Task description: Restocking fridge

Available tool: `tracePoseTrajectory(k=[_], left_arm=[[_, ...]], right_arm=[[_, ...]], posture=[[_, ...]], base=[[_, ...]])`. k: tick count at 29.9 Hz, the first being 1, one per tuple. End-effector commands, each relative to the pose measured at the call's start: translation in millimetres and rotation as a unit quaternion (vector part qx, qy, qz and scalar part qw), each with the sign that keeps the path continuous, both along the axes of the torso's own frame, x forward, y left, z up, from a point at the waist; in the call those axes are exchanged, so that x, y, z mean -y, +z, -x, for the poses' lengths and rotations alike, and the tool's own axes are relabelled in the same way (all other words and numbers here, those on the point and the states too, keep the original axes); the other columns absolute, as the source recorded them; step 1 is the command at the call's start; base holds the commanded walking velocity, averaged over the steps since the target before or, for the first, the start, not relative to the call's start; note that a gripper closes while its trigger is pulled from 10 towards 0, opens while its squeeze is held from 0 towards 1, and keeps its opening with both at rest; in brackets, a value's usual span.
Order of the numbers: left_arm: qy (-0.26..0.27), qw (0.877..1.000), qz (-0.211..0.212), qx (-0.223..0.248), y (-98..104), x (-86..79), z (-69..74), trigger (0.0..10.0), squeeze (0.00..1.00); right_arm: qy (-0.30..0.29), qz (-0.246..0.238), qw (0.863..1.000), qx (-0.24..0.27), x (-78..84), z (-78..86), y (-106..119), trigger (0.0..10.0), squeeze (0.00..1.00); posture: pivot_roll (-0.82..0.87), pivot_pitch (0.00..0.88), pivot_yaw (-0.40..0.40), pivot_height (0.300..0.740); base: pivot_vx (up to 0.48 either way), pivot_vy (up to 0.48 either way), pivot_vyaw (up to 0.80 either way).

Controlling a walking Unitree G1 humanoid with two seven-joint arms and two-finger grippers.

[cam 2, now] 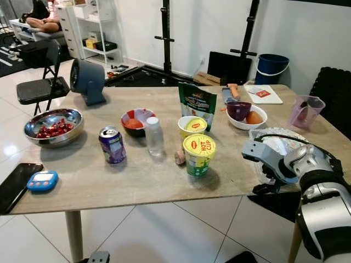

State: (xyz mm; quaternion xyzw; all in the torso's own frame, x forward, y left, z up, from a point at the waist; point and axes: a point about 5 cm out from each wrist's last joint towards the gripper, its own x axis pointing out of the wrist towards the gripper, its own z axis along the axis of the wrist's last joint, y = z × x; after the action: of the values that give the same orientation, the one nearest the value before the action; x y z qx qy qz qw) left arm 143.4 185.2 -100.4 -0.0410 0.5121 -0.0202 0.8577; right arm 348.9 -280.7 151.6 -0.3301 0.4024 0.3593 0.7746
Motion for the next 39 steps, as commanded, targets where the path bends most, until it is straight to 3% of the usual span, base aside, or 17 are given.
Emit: tracePoseTrajectory(k=[1,10,14,18,20,31,32,39], left_arm=[[-0.002,1.0,0.001,-0.009,-1.7,2.4,3.6,10.0,0.0],[0.003,1.0,-0.008,-0.016,-2.2,-16.8,14.2,10.0,0.0],[0.004,1.0,-0.012,-0.016,-1.5,-24.8,16.8,10.0,0.0],[0.004,1.0,-0.012,-0.016,-1.6,-23.8,16.4,10.0,0.0],[0.001,1.0,-0.009,-0.016,-2.3,-15.6,13.5,10.0,0.0],[-0.001,1.0,-0.005,-0.016,-3.0,-6.6,10.9,10.0,0.0],[0.0,1.0,-0.005,-0.016,-2.9,-6.1,10.6,10.0,0.0],[0.001,1.0,-0.004,-0.015,-2.5,-6.3,9.2,10.0,0.0]], right_arm=[[0.009,-0.017,1.0,0.007,-4.5,-1.1,0.2,10.0,0.0],[0.013,-0.006,1.0,0.023,-3.2,-1.8,0.7,10.0,0.0],[0.001,0.052,0.999,0.012,11.4,2.2,1.2,10.0,0.0],[-0.009,0.077,0.997,0.012,18.0,2.8,3.9,10.0,0.0],[-0.02,0.105,0.994,0.012,24.1,3.8,4.5,10.0,0.0],[-0.02,0.144,0.989,-0.018,33.9,10.8,0.2,9.8,0.0],[-0.02,0.146,0.989,-0.02,34.8,11.3,0.2,0.0,0.0],[-0.016,0.147,0.989,-0.026,34.9,12.0,0.1,0.0,0.0]], posture=[[0.01,0.0,-0.041,0.74],[0.01,0.0,-0.046,0.74],[0.01,0.0,-0.047,0.74],[0.01,0.0,-0.046,0.74],[0.01,0.0,-0.044,0.74],[0.01,0.0,-0.042,0.74],[0.01,0.0,-0.042,0.74],[0.01,0.0,-0.042,0.74]], base=[[0.0,0.0,0.0],[0.0,0.0,0.0],[0.0,0.0,0.0],[0.0,0.0,0.0],[0.0,0.0,0.0],[0.0,0.0,0.0],[0.0,0.0,0.0],[0.0,0.0,0.0]])
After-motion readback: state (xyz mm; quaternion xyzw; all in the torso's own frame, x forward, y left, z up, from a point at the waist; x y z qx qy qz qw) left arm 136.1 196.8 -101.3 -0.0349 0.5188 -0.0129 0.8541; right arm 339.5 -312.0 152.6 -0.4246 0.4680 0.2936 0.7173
